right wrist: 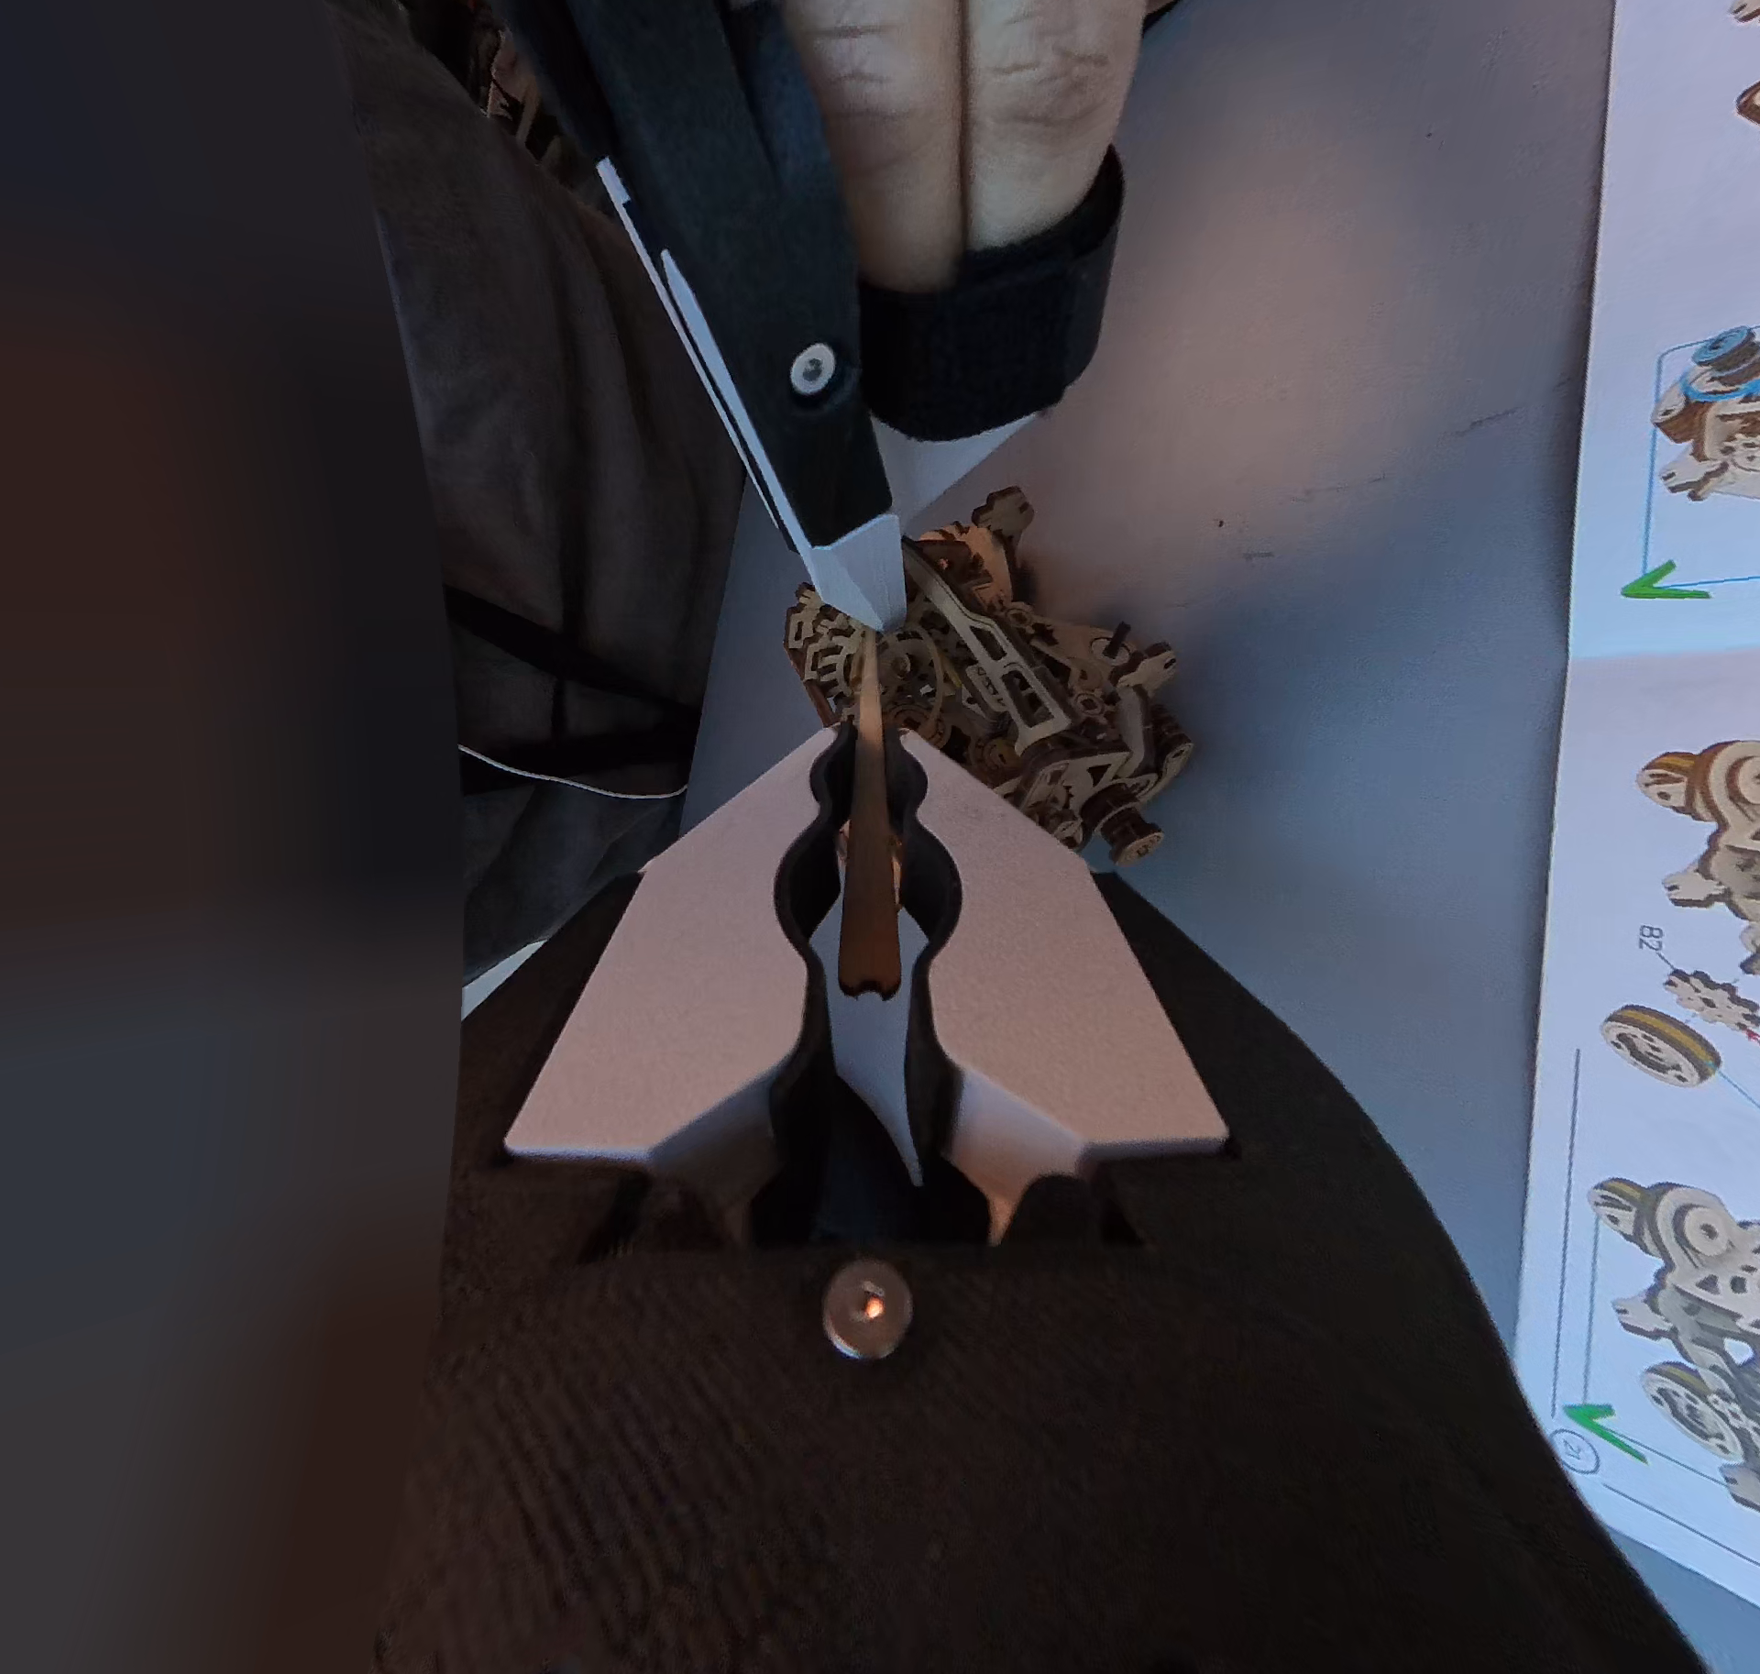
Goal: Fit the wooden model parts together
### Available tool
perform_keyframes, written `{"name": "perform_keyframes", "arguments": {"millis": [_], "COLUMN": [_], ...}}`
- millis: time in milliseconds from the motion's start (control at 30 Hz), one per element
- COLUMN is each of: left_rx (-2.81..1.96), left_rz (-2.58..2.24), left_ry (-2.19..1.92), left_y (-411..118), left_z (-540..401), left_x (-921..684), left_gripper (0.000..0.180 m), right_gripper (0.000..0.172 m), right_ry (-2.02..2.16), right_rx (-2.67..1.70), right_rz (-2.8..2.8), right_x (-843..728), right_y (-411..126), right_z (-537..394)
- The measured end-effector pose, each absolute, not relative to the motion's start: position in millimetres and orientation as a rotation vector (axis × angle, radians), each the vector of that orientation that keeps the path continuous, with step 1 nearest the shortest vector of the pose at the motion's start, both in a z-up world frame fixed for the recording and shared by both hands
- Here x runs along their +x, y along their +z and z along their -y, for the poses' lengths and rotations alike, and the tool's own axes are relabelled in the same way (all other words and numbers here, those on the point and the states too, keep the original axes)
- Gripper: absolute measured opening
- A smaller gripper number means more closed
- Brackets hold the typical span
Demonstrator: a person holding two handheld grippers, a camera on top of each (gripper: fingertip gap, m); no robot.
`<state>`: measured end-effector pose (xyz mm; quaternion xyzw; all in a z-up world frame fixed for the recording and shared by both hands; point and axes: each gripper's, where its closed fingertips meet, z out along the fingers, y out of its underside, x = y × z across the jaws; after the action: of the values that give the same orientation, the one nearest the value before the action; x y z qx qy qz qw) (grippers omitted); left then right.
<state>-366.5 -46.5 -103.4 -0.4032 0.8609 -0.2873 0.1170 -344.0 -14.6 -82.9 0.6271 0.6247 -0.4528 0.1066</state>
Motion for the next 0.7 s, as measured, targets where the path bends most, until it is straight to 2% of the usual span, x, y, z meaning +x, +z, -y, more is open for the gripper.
{"name": "perform_keyframes", "arguments": {"millis": [400, 700], "left_rx": [-1.179, -1.181], "left_rz": [-2.524, -2.521], "left_ry": [-0.835, -0.836], "left_y": [-103, -103], "left_z": [47, 47], "left_x": [-367, -367], "left_gripper": [0.016, 0.016], "right_gripper": [0.003, 0.003], "right_ry": [-1.45, -1.362], "right_rx": [1.845, 1.76], "right_rz": [-1.778, -1.797], "right_x": [-358, -356], "right_y": [-78, -77], "right_z": [12, 13]}}
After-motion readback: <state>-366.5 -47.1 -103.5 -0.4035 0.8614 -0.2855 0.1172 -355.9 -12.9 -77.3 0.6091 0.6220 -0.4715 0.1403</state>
